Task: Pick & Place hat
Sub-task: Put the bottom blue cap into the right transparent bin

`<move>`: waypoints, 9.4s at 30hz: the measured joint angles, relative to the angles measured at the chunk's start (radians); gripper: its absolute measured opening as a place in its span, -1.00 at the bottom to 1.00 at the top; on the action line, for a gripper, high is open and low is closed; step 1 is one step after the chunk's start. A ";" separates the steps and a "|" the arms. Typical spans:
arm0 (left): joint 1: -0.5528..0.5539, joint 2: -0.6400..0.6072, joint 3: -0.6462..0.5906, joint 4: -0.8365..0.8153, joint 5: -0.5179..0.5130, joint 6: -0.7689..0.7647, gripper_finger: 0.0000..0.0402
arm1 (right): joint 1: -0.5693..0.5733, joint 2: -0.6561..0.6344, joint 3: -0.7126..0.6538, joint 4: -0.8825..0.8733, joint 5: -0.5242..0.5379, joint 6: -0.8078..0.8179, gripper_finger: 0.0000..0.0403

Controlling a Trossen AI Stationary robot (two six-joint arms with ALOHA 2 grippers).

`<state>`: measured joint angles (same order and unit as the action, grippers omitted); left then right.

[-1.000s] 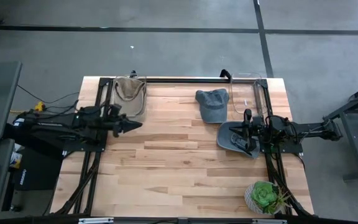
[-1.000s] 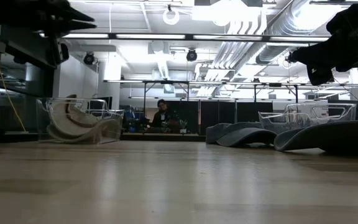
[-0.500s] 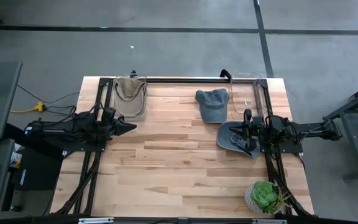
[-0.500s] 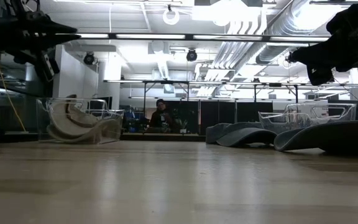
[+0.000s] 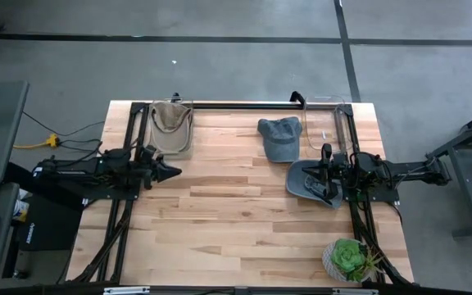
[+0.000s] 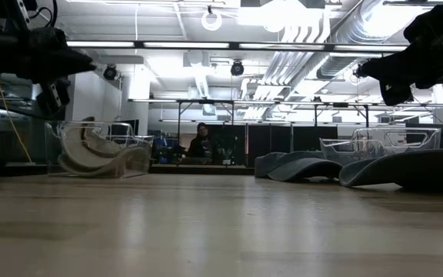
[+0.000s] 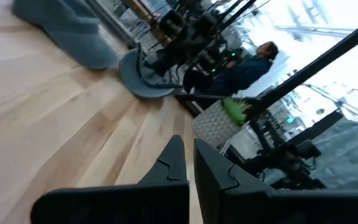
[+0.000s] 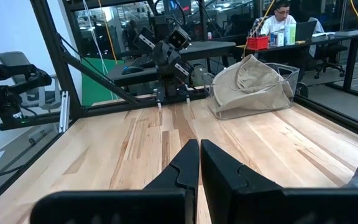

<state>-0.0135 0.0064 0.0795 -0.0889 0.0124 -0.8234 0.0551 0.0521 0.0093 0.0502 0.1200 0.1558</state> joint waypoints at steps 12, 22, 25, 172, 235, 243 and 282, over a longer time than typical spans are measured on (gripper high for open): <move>0.000 0.000 0.000 -0.047 -0.072 -0.045 -1.00 | 0.000 0.000 0.000 0.000 0.000 0.000 -0.94; 0.000 0.000 0.000 -0.046 -0.072 -0.045 -1.00 | 0.000 0.000 0.000 0.000 0.000 0.000 -0.94; 0.000 0.000 0.000 -0.047 -0.072 -0.045 -1.00 | 0.000 0.000 0.000 0.000 0.000 0.000 -0.94; 0.000 0.000 0.000 -0.043 -0.073 -0.046 -1.00 | 0.168 1.276 0.872 -1.178 -0.389 1.126 0.49; 0.000 0.000 0.000 -0.043 -0.073 -0.047 -1.00 | 0.043 1.660 0.957 -1.279 -0.276 0.673 0.38; 0.000 0.000 0.000 -0.043 -0.073 -0.046 -1.00 | 0.034 1.665 0.957 -1.279 -0.267 0.700 0.15; 0.000 0.000 0.000 -0.043 -0.073 -0.047 -1.00 | 0.139 1.497 0.958 -0.946 -0.273 0.763 -0.95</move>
<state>-0.0135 0.0066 0.0799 -0.1314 -0.0608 -0.8699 0.1941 1.5493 0.9676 -0.8955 -0.1534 0.9192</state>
